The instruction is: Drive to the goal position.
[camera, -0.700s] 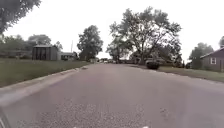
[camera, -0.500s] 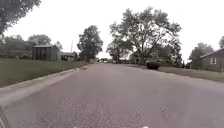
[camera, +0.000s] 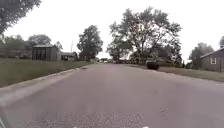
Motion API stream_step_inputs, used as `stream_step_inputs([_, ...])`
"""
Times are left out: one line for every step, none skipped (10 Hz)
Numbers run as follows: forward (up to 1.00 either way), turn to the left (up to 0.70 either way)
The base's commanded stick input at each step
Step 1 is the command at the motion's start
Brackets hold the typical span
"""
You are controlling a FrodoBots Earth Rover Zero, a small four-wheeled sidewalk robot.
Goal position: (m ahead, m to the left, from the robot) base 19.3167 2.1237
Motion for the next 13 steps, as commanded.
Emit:
stream_step_inputs([0.04, 0.0])
stream_step_inputs([0.04, 0.0])
stream_step_inputs([0.04, 0.0])
stream_step_inputs([0.04, 0.0])
stream_step_inputs([0.36, 0.0])
stream_step_inputs([0.7, 0.0])
stream_step_inputs([0.7, 0.0])
stream_step_inputs([0.7, 0.0])
stream_step_inputs([0.7, 0.0])
stream_step_inputs([0.7, 0.0])
stream_step_inputs([0.7, 0.0])
stream_step_inputs([0.7, 0.0])
stream_step_inputs([0.7, 0.0])
